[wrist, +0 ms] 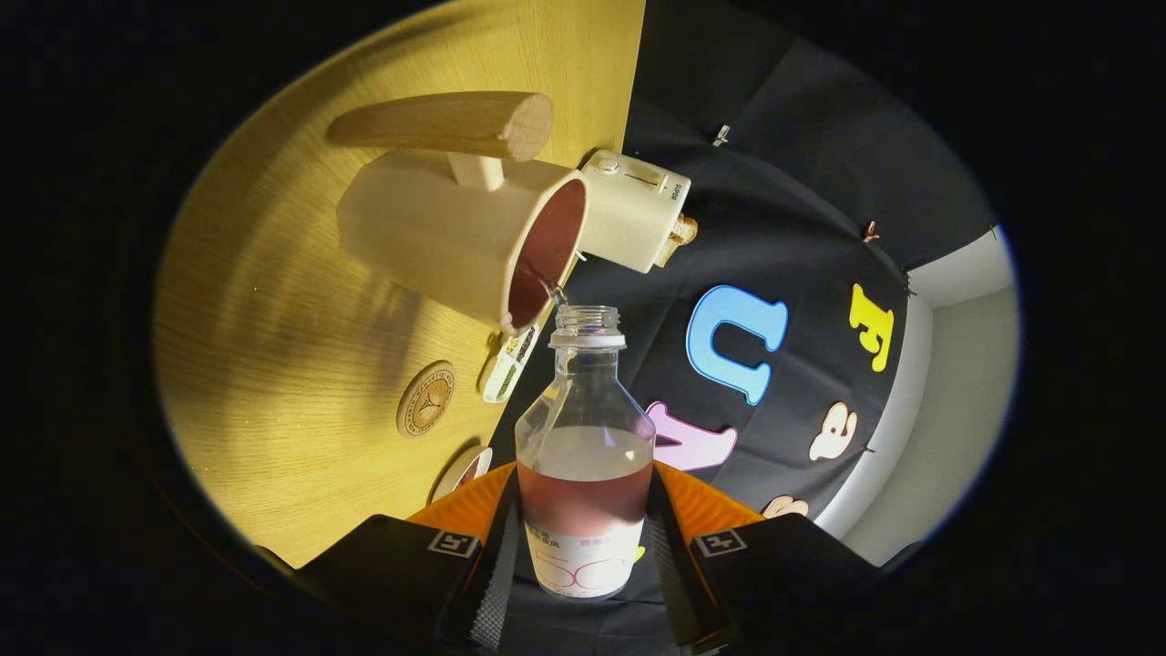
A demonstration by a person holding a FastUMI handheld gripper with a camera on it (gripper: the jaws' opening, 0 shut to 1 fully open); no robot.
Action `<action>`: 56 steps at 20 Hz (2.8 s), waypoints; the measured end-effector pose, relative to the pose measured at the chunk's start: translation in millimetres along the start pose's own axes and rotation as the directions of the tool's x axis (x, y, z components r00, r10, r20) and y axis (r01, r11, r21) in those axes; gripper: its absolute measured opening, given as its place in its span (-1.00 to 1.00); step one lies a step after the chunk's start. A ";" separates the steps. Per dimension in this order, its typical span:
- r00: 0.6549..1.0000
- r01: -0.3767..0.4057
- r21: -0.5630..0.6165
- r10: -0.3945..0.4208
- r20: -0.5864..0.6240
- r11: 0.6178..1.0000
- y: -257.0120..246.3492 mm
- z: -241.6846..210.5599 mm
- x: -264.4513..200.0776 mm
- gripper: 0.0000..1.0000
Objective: Take the bottle from table, then pour the juice into the cup, finally place the bottle on the coaster
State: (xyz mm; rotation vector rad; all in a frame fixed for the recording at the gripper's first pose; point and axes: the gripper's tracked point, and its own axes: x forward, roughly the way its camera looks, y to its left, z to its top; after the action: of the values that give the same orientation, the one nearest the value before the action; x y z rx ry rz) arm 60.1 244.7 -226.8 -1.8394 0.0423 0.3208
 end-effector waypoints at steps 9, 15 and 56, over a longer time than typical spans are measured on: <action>0.999 0.034 -0.070 -0.031 0.043 0.997 -8.8 2.9 5.3 0.40; 0.997 0.055 -0.101 -0.048 0.066 0.993 -13.3 5.7 6.1 0.40; 0.905 0.337 -0.468 -0.145 0.400 0.817 -56.0 29.9 26.1 0.40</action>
State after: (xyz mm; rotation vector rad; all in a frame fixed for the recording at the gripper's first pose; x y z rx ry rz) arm 90.1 292.9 -188.2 -2.2744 -0.5853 0.5078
